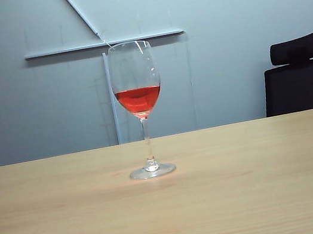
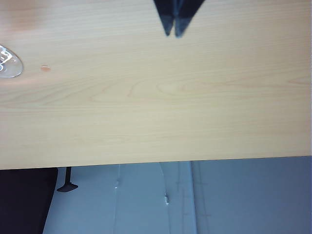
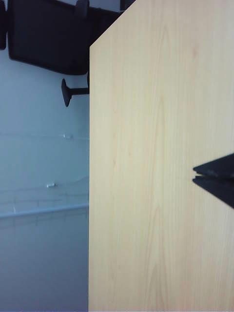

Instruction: Gently pick up the goblet, rotate it counterclockwise for two full turns (viewing from above), and then place it back on the table.

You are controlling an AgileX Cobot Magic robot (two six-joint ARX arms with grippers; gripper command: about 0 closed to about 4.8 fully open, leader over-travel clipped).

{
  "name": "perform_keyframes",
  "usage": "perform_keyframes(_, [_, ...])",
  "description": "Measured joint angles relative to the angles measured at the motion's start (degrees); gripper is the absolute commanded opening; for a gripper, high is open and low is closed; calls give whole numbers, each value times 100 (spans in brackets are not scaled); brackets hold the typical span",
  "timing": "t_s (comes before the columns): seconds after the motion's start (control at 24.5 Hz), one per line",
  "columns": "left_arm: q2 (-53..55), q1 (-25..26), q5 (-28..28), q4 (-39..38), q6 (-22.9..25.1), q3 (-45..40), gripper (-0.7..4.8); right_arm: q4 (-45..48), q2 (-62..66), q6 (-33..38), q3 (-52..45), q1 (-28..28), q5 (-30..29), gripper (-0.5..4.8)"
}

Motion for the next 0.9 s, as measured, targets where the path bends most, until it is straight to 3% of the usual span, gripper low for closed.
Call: perform_keyframes(0.9, [2,0,0,0,2,0,-5,-37,-210,122,-55,-236,-50,-8])
